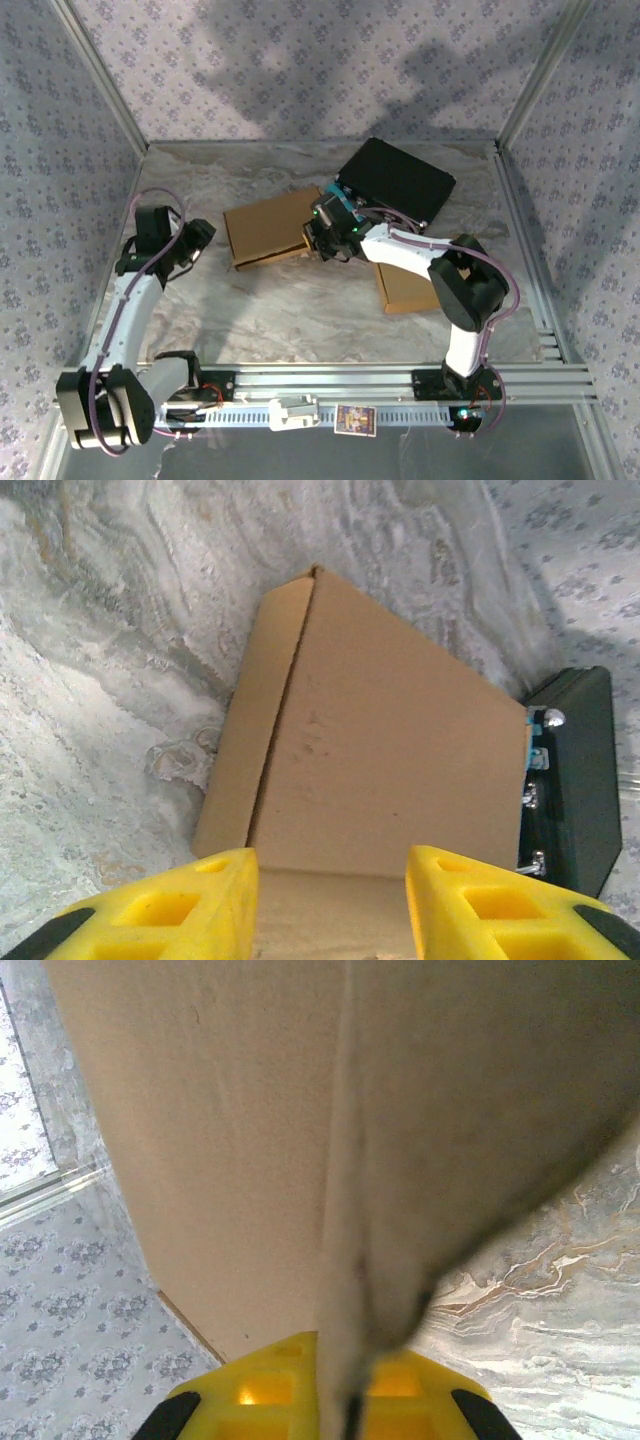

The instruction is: Fold the paper box

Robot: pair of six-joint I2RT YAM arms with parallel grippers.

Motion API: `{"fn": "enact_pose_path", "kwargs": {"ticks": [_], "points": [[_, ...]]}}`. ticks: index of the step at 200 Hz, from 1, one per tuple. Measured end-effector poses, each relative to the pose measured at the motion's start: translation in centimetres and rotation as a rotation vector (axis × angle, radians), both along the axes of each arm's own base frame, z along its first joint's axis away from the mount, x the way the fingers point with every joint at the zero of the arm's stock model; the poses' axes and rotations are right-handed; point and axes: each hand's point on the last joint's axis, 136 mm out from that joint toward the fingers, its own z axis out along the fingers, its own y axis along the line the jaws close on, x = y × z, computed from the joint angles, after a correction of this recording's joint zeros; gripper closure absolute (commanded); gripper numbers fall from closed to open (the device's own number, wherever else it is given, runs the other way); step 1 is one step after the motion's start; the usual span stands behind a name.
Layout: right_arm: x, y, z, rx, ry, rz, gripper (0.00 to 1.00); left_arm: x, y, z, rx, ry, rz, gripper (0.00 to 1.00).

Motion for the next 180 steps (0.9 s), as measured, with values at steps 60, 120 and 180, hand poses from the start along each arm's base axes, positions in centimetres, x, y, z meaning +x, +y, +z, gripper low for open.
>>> {"fn": "enact_pose_path", "kwargs": {"ticks": [60,120,180], "points": [[-1.1,0.2,-0.1,0.015,0.012,-0.008,0.89,1.3,-0.9,-5.1,-0.039,0.136,-0.049,0.61],[-5.5,0.9,-1.9,0.005,0.107,-0.003,0.69,1.2,-0.9,-6.6,-0.008,0.173,-0.083,0.62],[-7.8,-1.2,-3.6,-0.065,0.204,0.011,0.35,0.2,-0.4,-7.4,0.054,0.207,-0.119,0.60]]}}
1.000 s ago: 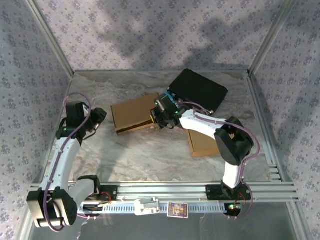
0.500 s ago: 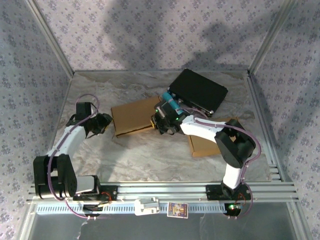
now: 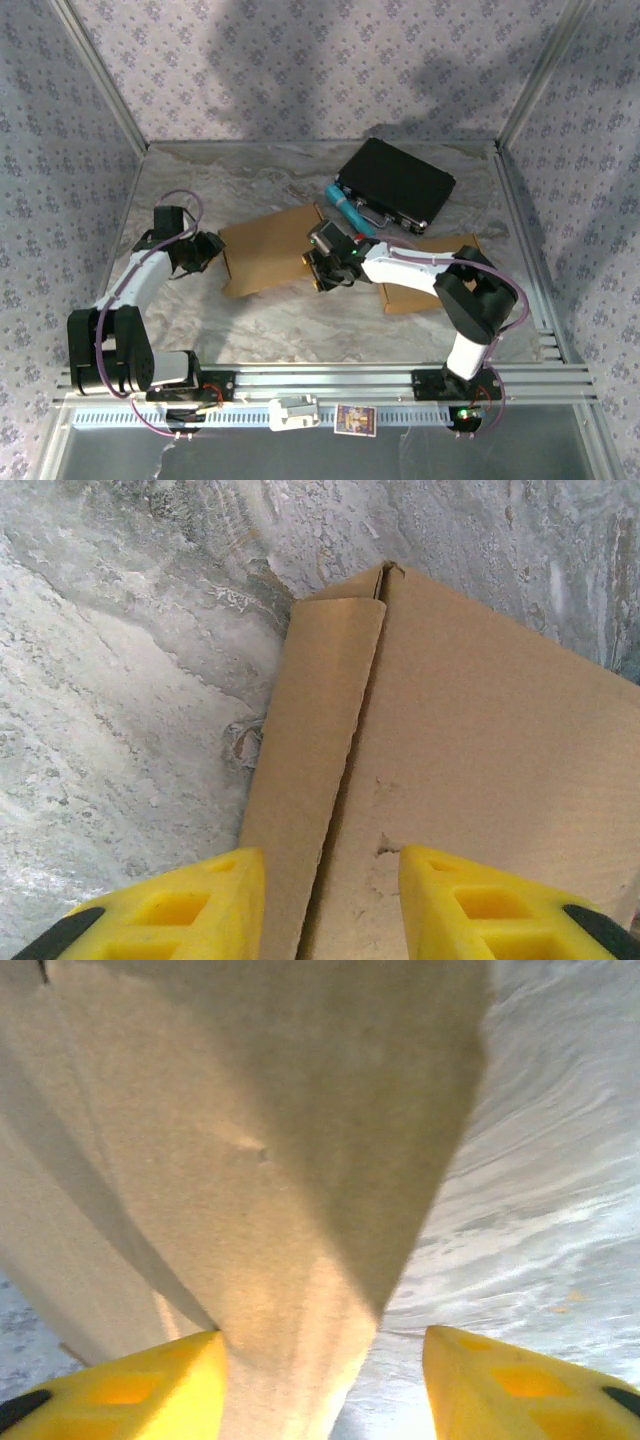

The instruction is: Fold the paper box

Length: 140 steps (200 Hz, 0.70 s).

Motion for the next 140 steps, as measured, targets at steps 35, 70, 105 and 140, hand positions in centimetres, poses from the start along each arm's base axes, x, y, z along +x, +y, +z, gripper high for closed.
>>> {"fn": "enact_pose_path", "kwargs": {"ticks": [35,70,105,140], "points": [[0.9,-1.4,2.7,-0.017,-0.021,0.061,0.29,0.1,-0.1,-0.6,-0.003,0.013,-0.013,0.61],[3.8,-2.7,8.9,-0.031,-0.169,0.161,0.29,0.5,-0.6,-1.0,-0.029,0.013,-0.029,0.64],[6.6,-4.8,11.8,-0.055,-0.283,0.266,0.34,0.1,-0.8,-1.4,-0.038,0.026,-0.035,0.65],[9.0,-4.8,8.3,-0.101,-0.225,0.365,0.46,-0.3,-0.8,-1.9,-0.034,0.039,-0.044,0.63]]}}
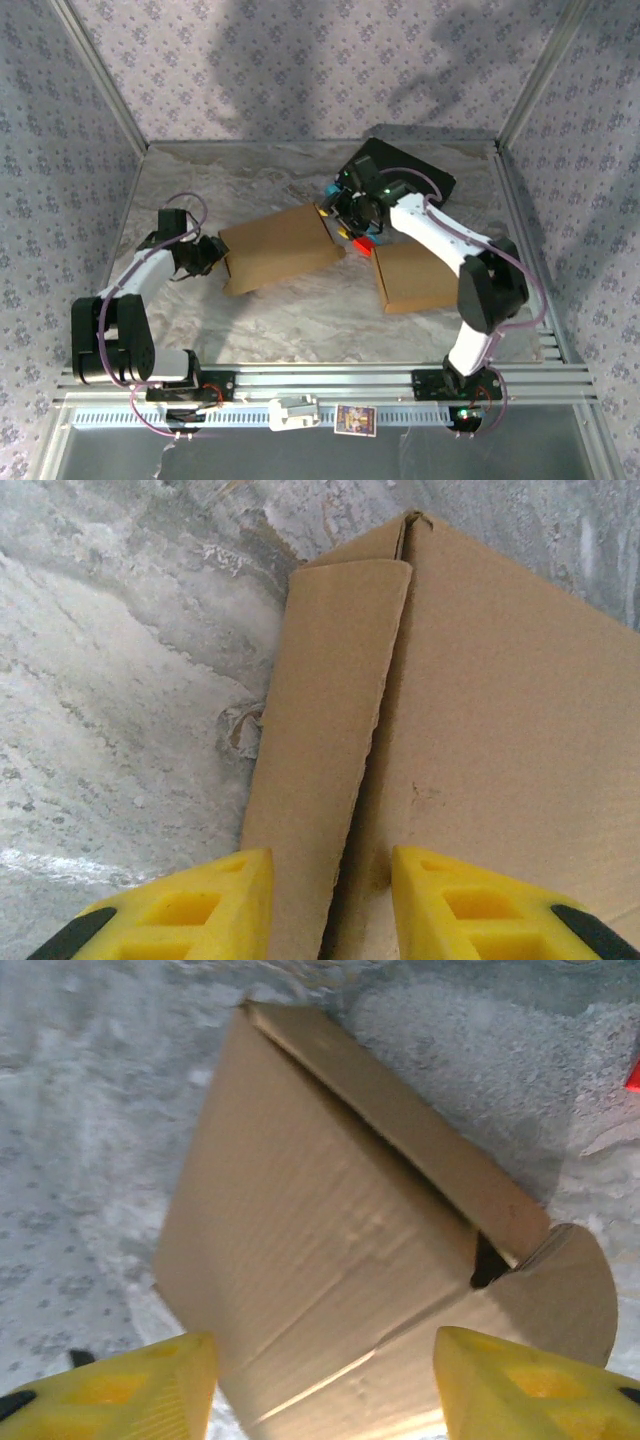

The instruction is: Fold the paper box

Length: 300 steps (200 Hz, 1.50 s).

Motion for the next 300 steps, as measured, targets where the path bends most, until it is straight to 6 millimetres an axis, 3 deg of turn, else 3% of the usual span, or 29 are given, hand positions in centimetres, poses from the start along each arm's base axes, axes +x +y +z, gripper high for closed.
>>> {"fn": "enact_pose_path", "kwargs": {"ticks": [34,66,111,154,200,224,264,300], "points": [[-0.9,0.4,-4.4,-0.087,0.094,0.080,0.66,-0.1,0.0,-0.1,0.002,0.004,-0.004,0.62],[-1.6,0.0,-5.8,-0.130,0.127,0.104,0.75,-0.2,-0.4,-0.1,0.005,0.004,-0.015,0.62],[-2.0,-0.5,-7.3,-0.174,0.168,0.105,0.76,-0.4,-0.6,-0.2,0.008,0.009,-0.022,0.62],[-2.1,-0.5,-7.3,-0.176,0.171,0.108,0.78,-0.7,-0.6,-0.7,0.005,0.017,-0.023,0.64],[-2.2,-0.6,-7.1,-0.182,0.159,0.132,0.75,-0.6,-1.1,-0.8,-0.006,0.002,-0.037,0.72],[-1.9,-0.9,-6.1,-0.185,0.111,0.177,0.67,-0.5,-1.2,-0.8,-0.010,-0.009,-0.032,0.77],[-0.5,-3.0,-4.4,-0.185,-0.006,0.260,0.48,-0.9,-1.2,-0.9,-0.016,-0.040,-0.020,0.79],[0.7,-4.6,-3.7,-0.164,-0.093,0.341,0.45,-0.9,-1.3,-1.0,-0.020,-0.054,-0.022,0.86]]}}
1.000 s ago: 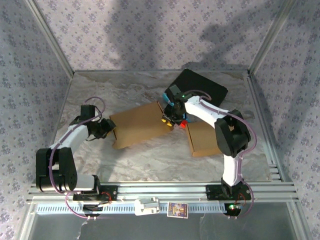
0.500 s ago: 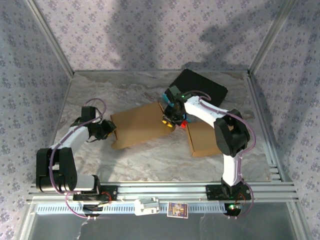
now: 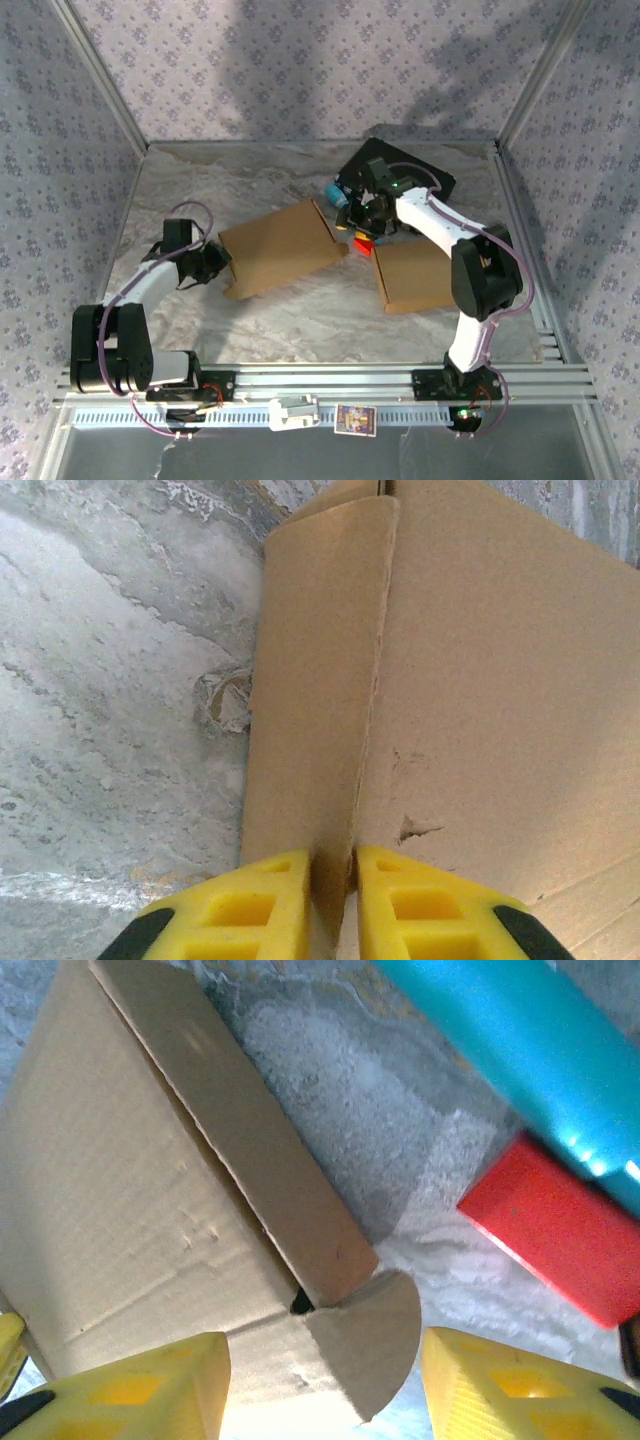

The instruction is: Fold the paper box

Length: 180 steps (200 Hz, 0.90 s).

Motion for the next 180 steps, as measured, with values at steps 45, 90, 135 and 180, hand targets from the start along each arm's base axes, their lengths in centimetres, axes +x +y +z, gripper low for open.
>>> {"fn": "enact_pose_path", "kwargs": {"ticks": [45,90,135,180], "points": [[0.6,0.2,0.6,0.063,-0.051,0.102,0.43,-0.1,0.1,0.2,0.002,-0.033,-0.001,0.96],[1.0,0.3,-0.8,0.080,-0.040,0.144,0.42,-0.4,0.6,0.2,-0.011,-0.061,0.009,1.00],[1.2,1.5,-1.8,0.111,-0.034,0.196,0.30,-0.6,0.8,0.2,-0.048,-0.070,0.017,1.00],[1.7,2.7,-0.6,0.219,-0.069,0.186,0.09,-0.7,0.9,0.0,-0.073,-0.079,0.020,1.00]]}}
